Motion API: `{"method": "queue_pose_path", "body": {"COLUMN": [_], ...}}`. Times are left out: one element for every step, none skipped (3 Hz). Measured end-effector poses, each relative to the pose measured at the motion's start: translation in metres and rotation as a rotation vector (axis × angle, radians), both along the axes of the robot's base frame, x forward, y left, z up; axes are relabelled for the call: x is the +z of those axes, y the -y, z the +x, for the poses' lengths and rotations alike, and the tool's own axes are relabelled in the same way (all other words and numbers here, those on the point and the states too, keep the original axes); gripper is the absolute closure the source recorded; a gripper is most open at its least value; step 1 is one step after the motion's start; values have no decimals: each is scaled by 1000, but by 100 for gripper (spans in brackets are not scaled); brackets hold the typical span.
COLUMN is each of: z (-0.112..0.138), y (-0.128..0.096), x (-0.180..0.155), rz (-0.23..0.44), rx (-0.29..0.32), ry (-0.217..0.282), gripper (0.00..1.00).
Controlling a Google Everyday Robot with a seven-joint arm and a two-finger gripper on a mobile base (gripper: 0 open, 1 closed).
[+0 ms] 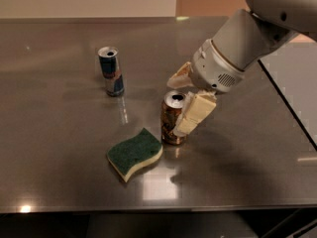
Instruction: Move orange can near sponge
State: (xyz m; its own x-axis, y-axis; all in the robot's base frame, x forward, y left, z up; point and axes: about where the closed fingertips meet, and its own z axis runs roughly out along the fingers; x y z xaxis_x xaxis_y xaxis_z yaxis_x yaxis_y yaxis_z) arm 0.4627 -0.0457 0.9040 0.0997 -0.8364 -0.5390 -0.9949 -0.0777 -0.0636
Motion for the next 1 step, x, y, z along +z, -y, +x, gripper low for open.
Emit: {"method": "queue_pose_path", "body": {"z": [0], "y": [0], "x": [0], "rz": [0], "rx": [0], "ry": [0], "gripper": [0]}}
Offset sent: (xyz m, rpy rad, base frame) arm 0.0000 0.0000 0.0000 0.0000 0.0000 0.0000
